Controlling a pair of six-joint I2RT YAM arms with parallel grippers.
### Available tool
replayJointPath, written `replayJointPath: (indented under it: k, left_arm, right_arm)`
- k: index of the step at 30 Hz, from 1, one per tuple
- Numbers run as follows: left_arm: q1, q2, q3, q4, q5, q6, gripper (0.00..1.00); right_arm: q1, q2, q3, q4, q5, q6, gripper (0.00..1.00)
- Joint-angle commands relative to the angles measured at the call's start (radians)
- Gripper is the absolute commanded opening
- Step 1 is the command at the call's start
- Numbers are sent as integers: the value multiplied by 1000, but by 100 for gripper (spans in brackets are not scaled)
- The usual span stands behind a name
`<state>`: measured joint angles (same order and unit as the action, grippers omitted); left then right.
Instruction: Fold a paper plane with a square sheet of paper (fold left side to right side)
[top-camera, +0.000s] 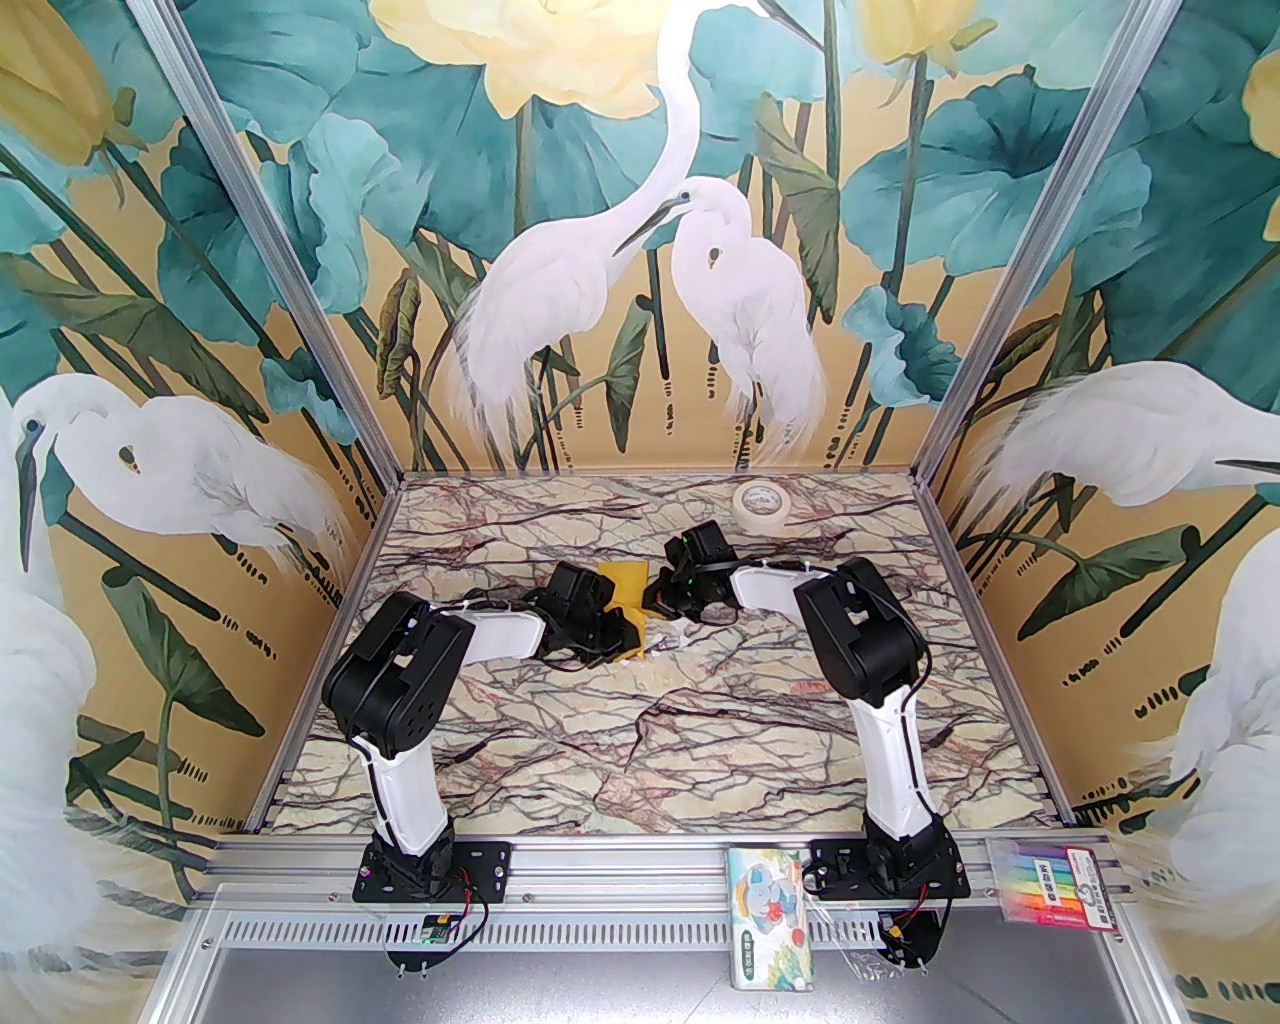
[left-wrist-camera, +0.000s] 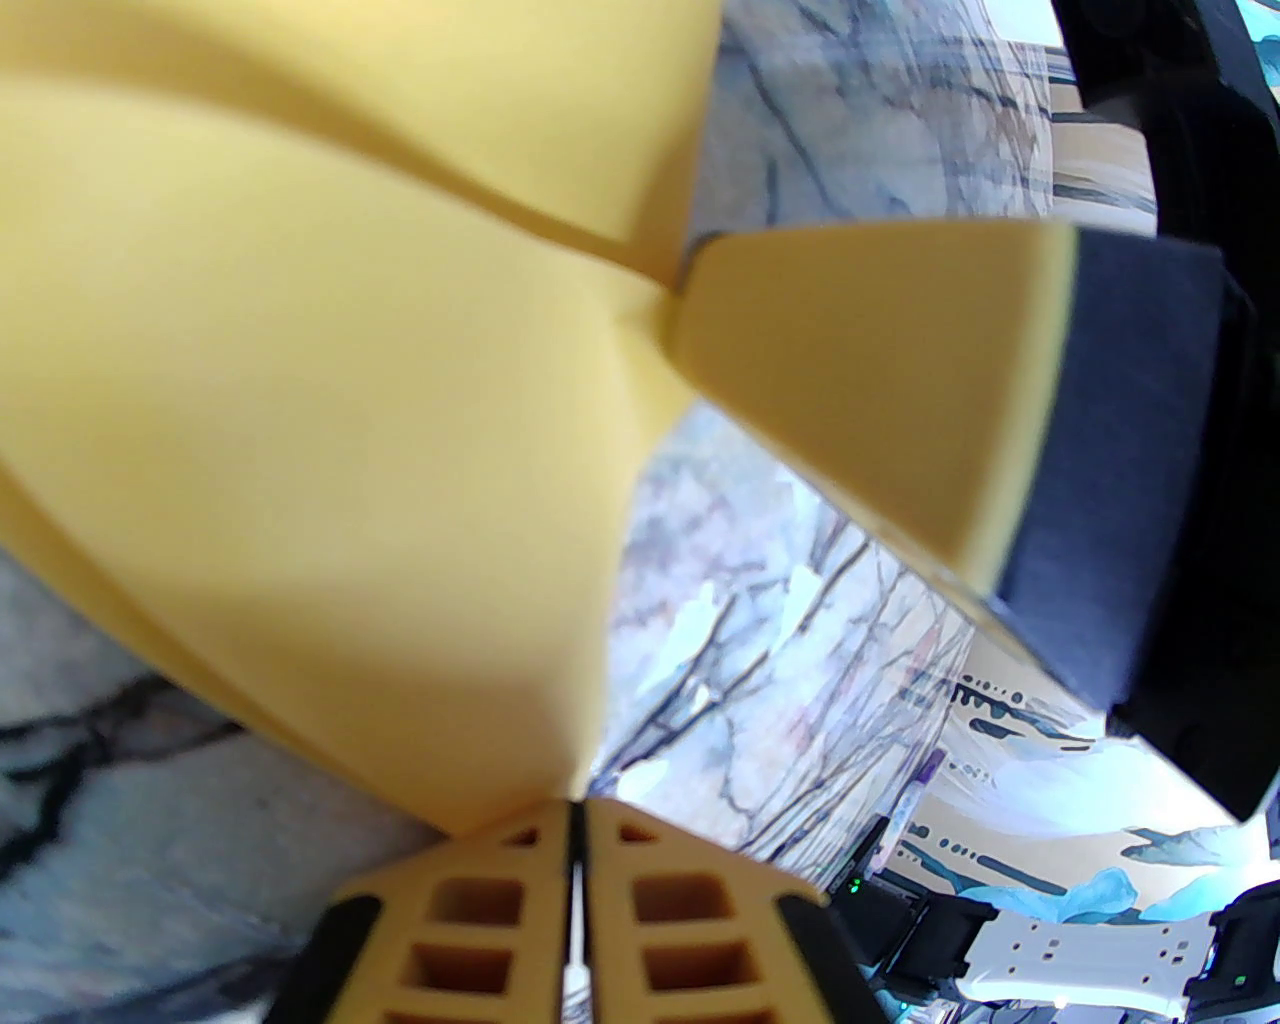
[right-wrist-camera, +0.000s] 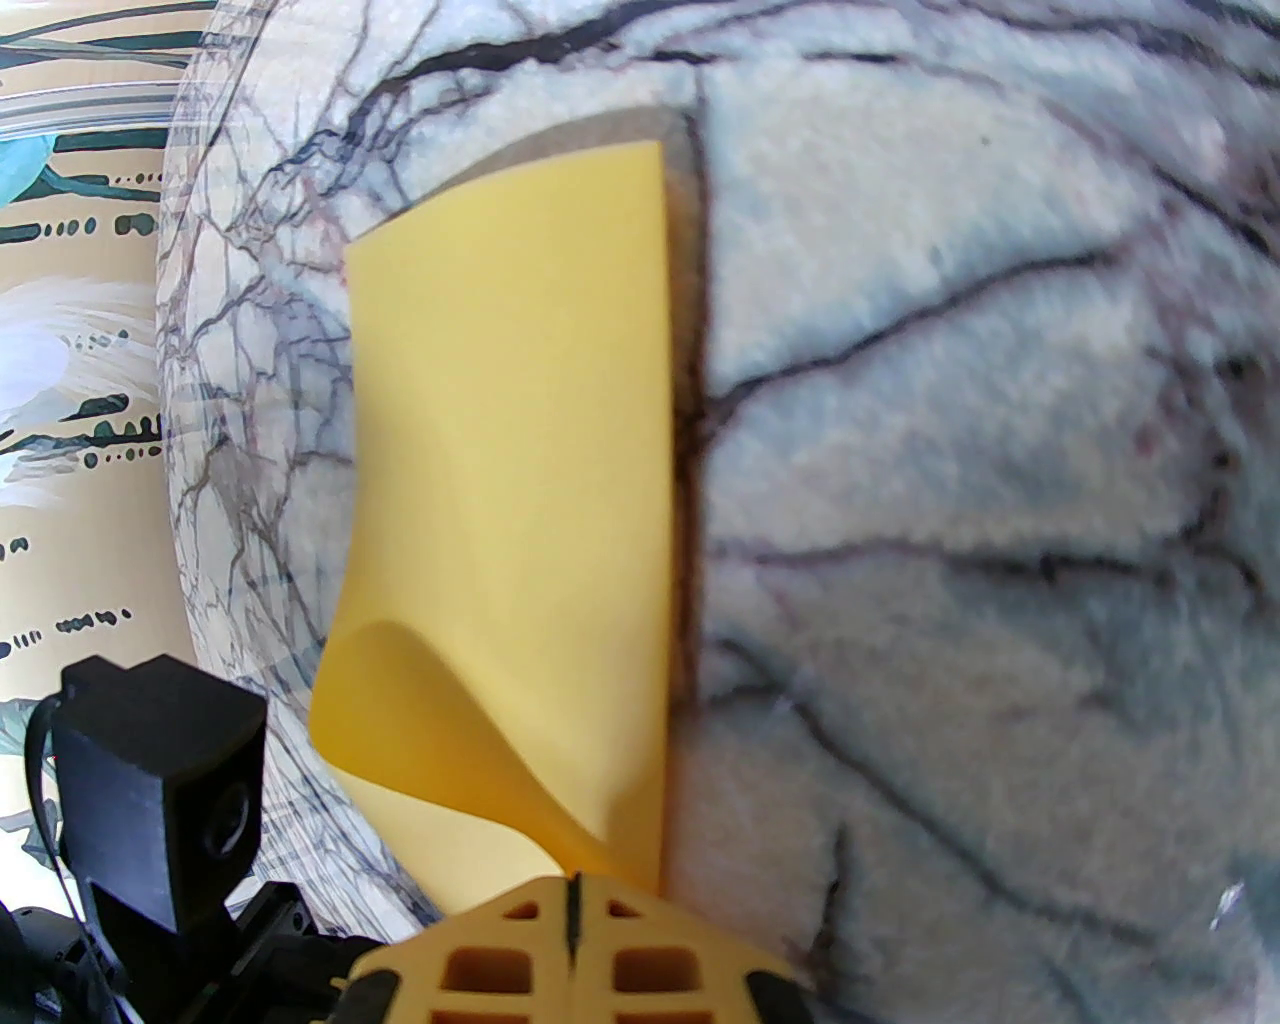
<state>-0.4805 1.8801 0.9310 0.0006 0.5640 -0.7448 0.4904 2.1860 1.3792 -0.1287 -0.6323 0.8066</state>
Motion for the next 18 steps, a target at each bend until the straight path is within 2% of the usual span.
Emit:
replayJointPath:
  k: [1,18]
  left_arm:
    - [-9,20,-6,-2,22,-12,11]
    - [-9,46,20,-83,-14,-8,9]
  right_arm:
    - [-8,24,27,-13,7,-20,0]
    - [-7,23,27,-9,8,-18,0]
